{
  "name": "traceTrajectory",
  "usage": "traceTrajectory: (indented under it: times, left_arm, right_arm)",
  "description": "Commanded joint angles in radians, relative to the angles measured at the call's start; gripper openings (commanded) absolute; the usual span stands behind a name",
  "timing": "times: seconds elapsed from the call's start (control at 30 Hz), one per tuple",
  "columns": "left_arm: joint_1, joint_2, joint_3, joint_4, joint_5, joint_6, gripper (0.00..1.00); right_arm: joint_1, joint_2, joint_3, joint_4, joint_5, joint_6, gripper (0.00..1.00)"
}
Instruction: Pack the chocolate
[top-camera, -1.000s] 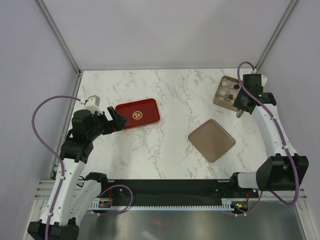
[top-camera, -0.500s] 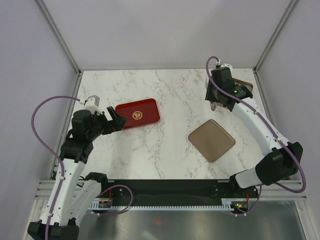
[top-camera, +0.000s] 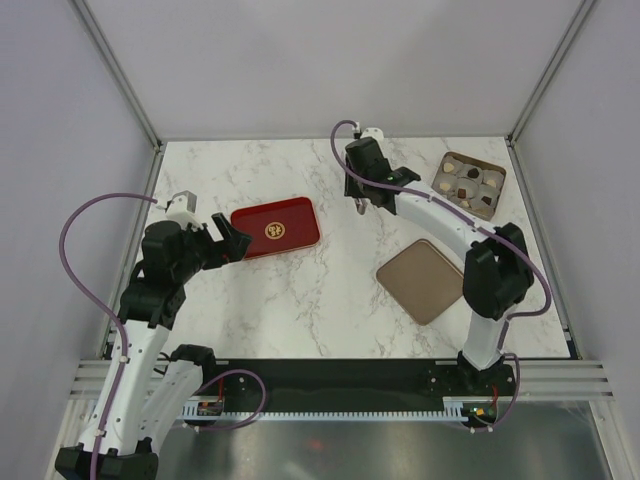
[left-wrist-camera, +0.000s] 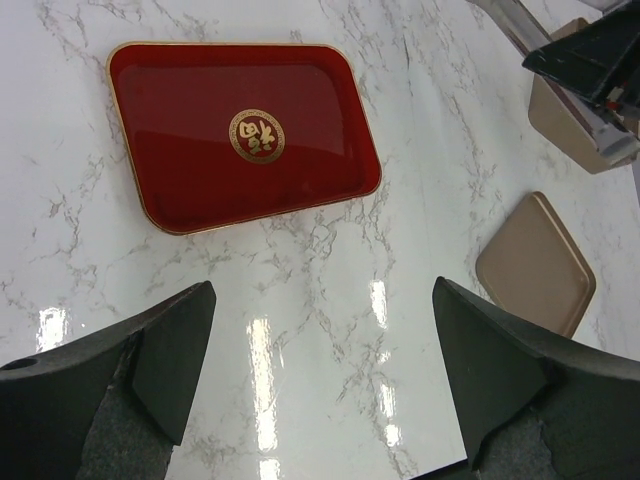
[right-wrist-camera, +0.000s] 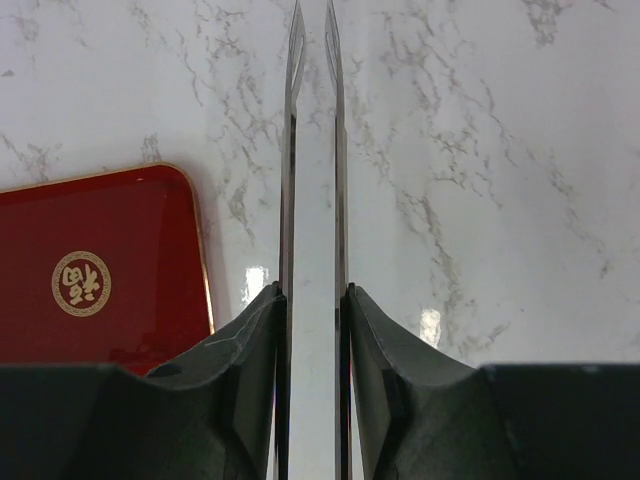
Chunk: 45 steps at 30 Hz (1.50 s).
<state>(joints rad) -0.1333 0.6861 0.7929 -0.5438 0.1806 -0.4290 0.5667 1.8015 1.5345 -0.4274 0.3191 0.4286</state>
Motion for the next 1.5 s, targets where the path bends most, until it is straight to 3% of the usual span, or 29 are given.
traceTrajectory:
  times: [0.0,0.33,0.93,1.33,1.47]
  left_arm:
    - [-0.003,-0.013,0.005,0.031,-0.027,0.019,0.98]
    - [-0.003,-0.011,0.006,0.03,-0.029,0.021,0.98]
    - [-0.002,-0.028,0.008,0.025,-0.053,0.022,0.98]
    - [-0.002,-0.036,0.009,0.024,-0.05,0.024,0.98]
    - [-0.002,-0.03,0.009,0.024,-0.047,0.024,0.98]
  right_arm:
    - [0.036,0.065,0.117,0.093,0.031,-0.017,0.39]
    - [0.052,0.294,0.219,0.111,0.107,-0.065,0.4]
    - [0.052,0.453,0.199,0.156,0.075,-0.071,0.44]
    - [0.053,0.46,0.153,0.145,0.08,-0.05,0.55]
    - [0.053,0.449,0.151,0.144,0.08,-0.05,0.66]
